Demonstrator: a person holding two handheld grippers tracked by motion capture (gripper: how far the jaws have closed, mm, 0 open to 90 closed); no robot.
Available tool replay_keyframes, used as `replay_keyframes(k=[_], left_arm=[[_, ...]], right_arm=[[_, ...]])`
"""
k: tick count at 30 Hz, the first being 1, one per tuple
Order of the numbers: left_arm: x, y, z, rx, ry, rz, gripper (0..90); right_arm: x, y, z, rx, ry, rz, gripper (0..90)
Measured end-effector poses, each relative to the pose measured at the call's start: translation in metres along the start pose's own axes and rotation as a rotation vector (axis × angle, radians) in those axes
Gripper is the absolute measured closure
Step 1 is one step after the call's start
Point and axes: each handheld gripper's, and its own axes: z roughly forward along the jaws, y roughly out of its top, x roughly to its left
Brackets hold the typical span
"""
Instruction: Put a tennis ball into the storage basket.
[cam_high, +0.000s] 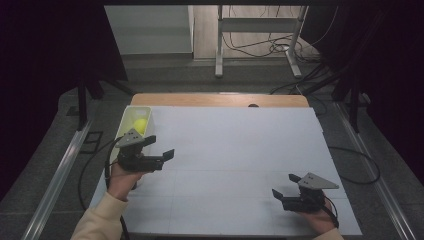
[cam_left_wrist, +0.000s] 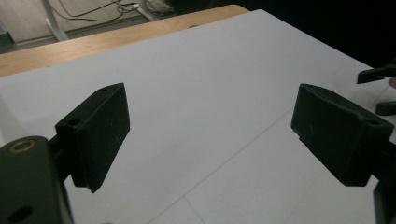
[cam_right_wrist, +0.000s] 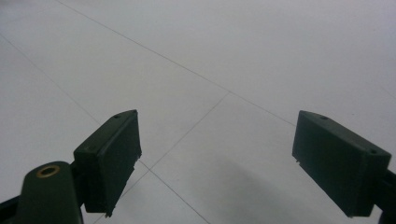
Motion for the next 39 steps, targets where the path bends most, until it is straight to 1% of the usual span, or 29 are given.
replay_keyframes(k=[3,8,12,15,16,17,18,19,21,22,25,26,27,28,29,34,39], left_arm=[[-0.008,-0.003,0.001,0.002,-0.031,0.016,12.8],[-0.021,-0.01,0.002,0.003,-0.068,0.049,13.0],[-0.029,-0.021,0.003,0.012,-0.096,0.056,13.0],[-0.035,-0.029,0.001,0.015,-0.111,0.063,13.1],[-0.037,-0.033,0.0,0.015,-0.107,0.067,13.2],[-0.037,-0.033,0.0,0.015,-0.107,0.067,13.1],[-0.04,-0.037,-0.002,0.015,-0.108,0.07,13.1],[-0.04,-0.037,-0.002,0.015,-0.108,0.07,13.1],[-0.043,-0.047,-0.004,0.018,-0.109,0.078,13.1],[-0.043,-0.047,-0.004,0.018,-0.109,0.078,13.1],[-0.042,-0.062,-0.003,0.036,-0.104,0.076,13.2],[-0.042,-0.062,-0.003,0.036,-0.104,0.076,13.2],[-0.04,-0.066,-0.002,0.043,-0.103,0.071,13.2],[-0.037,-0.075,0.002,0.062,-0.098,0.052,13.2],[-0.036,-0.078,0.004,0.067,-0.095,0.045,13.2],[-0.032,-0.084,0.009,0.085,-0.09,0.035,13.2],[-0.025,-0.09,0.017,0.101,-0.086,0.019,13.3]], right_arm=[[0.0,-0.001,-0.001,-0.005,0.004,0.002,15.8],[0.002,0.001,-0.003,-0.013,0.011,-0.003,15.8],[0.004,0.001,-0.003,-0.022,0.018,-0.005,15.7],[0.005,0.001,-0.005,-0.02,0.016,-0.008,15.7],[0.006,0.001,-0.005,-0.022,0.019,-0.006,15.7],[0.005,0.001,-0.005,-0.023,0.018,-0.008,15.7],[0.005,0.001,-0.005,-0.023,0.018,-0.009,15.7],[0.005,0.001,-0.005,-0.027,0.024,-0.008,15.7],[0.006,0.001,-0.005,-0.025,0.028,-0.009,15.7],[0.007,0.002,-0.005,-0.024,0.028,-0.011,15.6],[0.007,0.001,-0.005,-0.025,0.034,-0.013,15.6],[0.007,0.001,-0.005,-0.026,0.037,-0.011,15.6],[0.007,0.001,-0.005,-0.026,0.037,-0.011,15.6],[0.007,0.001,-0.005,-0.027,0.039,-0.014,15.6],[0.008,0.001,-0.005,-0.028,0.04,-0.014,15.6],[0.008,0.001,-0.004,-0.03,0.05,-0.023,15.6],[0.009,0.0,-0.003,-0.02,0.055,-0.031,15.6]])
